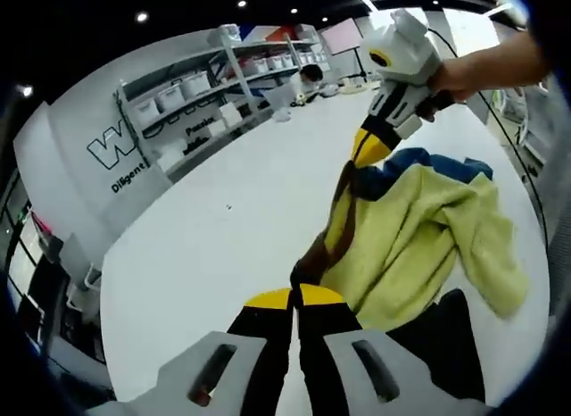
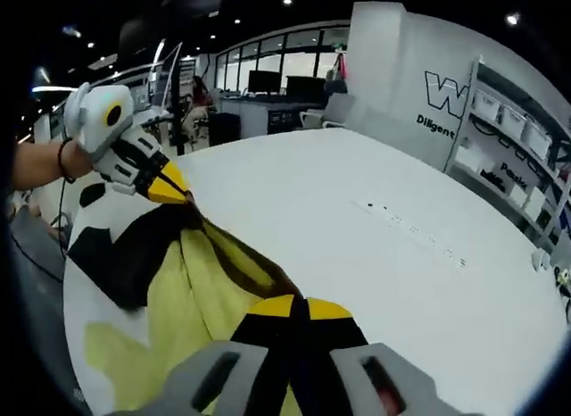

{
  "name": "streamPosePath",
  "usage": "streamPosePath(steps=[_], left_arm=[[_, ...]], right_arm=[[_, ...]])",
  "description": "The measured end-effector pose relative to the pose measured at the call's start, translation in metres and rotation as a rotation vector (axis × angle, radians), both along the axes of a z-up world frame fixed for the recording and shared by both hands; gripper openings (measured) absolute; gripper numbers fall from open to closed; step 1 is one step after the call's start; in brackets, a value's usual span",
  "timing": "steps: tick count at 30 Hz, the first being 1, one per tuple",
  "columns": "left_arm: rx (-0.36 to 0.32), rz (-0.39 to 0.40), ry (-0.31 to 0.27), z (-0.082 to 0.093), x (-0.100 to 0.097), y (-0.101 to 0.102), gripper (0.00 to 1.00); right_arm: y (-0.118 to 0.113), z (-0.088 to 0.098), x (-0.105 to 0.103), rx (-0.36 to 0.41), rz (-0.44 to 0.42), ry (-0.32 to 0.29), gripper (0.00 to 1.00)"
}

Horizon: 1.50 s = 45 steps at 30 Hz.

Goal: Fold the garment on the visible template until the final outline fits inside the template.

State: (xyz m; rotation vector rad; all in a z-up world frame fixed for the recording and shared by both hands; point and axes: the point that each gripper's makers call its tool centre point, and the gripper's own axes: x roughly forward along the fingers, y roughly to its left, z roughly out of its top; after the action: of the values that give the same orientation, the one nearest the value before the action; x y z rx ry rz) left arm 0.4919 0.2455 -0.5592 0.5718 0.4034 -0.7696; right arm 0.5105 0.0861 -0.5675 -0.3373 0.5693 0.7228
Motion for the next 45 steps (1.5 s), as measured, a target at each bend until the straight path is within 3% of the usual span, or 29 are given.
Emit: streamPosePath(steps=[13,14,17,21,23,26,35,37,39,41,43,44,45], left_arm=[[-0.006,0.074,0.076,-0.013,0.043,-0.004,0.00],[-0.034,0.104,0.077,-0.015,0.048,-0.005,0.00],[-0.093,0.182,0.128,-0.024,0.052,-0.005,0.00],[-0.069,0.208,0.124,-0.033,0.060,-0.005,0.00],[-0.102,0.228,0.175,-0.041,0.061,-0.007,0.00],[-0.076,0.254,0.179,-0.050,0.064,-0.003,0.00],[-0.067,0.307,0.200,-0.059,0.064,0.001,0.00],[-0.051,0.302,0.194,-0.059,0.064,0.004,0.04],[-0.100,0.376,0.193,-0.054,0.070,0.014,0.13],[-0.112,0.362,0.193,-0.050,0.069,0.015,0.16],[-0.168,0.379,0.192,-0.041,0.068,0.018,0.15],[-0.238,0.412,0.207,-0.035,0.067,0.018,0.16],[-0.231,0.410,0.204,-0.032,0.066,0.020,0.16]], right_arm=[[-0.008,-0.010,0.034,0.012,-0.122,0.023,0.00],[-0.012,-0.012,0.038,0.015,-0.171,0.028,0.00],[-0.013,-0.017,0.045,0.016,-0.194,0.035,0.00],[-0.011,-0.023,0.053,-0.009,-0.202,0.032,0.00],[-0.008,-0.024,0.051,-0.014,-0.213,0.045,0.00],[-0.009,-0.029,0.054,-0.048,-0.236,0.039,0.00],[-0.005,-0.038,0.053,-0.060,-0.250,0.045,0.00],[-0.007,-0.039,0.053,-0.074,-0.255,0.038,0.00],[-0.008,-0.037,0.052,-0.078,-0.244,0.021,0.00],[-0.013,-0.035,0.052,-0.086,-0.266,0.022,0.07],[-0.030,-0.031,0.052,-0.116,-0.348,0.015,0.21],[-0.030,-0.027,0.052,-0.082,-0.356,0.001,0.27],[-0.031,-0.024,0.051,-0.067,-0.364,-0.009,0.30]])
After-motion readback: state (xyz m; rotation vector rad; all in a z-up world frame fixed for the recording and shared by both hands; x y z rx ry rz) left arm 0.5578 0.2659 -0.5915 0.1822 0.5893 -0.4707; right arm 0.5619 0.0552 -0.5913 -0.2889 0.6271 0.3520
